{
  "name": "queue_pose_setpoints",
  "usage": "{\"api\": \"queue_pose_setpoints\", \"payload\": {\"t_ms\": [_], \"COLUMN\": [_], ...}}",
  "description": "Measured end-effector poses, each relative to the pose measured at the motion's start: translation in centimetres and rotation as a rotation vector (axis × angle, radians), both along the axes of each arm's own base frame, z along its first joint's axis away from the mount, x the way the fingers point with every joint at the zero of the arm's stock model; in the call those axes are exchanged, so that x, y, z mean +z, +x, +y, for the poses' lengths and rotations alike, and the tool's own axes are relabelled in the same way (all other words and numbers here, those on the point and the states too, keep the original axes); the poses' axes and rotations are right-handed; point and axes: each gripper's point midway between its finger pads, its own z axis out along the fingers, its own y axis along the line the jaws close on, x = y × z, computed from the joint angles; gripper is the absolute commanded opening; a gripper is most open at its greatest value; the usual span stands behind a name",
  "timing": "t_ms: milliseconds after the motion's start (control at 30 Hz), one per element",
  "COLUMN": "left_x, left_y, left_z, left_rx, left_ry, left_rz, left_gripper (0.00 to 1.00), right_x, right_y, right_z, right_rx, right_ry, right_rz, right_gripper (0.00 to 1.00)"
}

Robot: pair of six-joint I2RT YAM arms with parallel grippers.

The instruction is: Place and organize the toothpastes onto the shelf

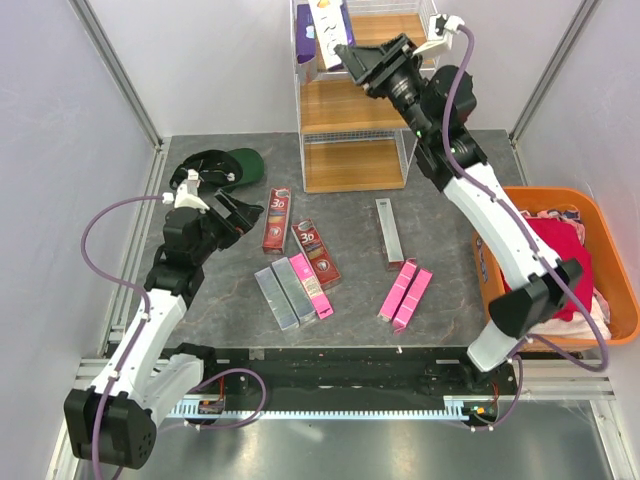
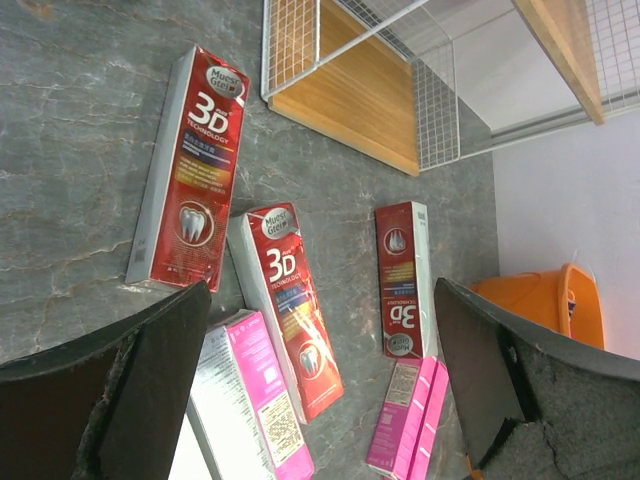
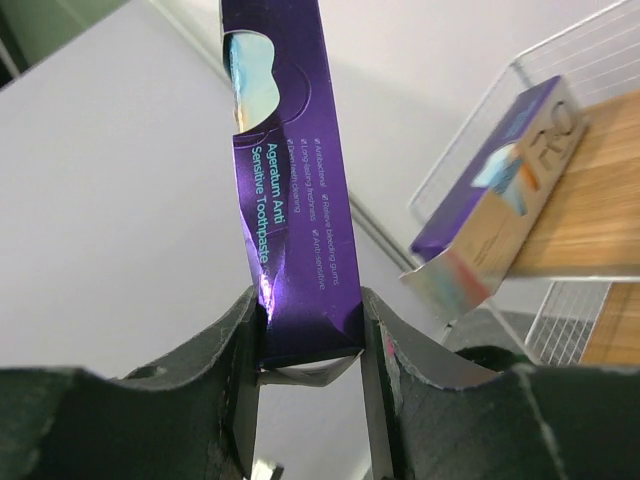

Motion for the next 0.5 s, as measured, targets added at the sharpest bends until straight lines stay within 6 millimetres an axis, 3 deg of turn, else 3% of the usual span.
{"api": "queue_pose_setpoints", "payload": {"t_ms": [100,267,500], "left_x": [-0.1,-0.6,-1.1], "left_y": [0.0,0.0,-0.1], "left_z": [-0.2,-0.5,-0.8], "left_rx": [-0.011,-0.024,-0.039], "left_ry": [-0.004,-0.011,-0.024], "left_rz": [0.001,0.003,0.01], "left_gripper": [1.0,1.0,1.0], "right_x": [-0.8,-3.8,-5.0], "right_y": [3.6,9.1,12.9], "right_z": [-1.1,-2.8,-1.9], "right_rx": [-0.044,-0.136,-0.149], "right_ry": [0.056,0.136,0.204], "right_rz": [0.044,0.147,0.199], "right_gripper": [0.29,0.36,0.4]}}
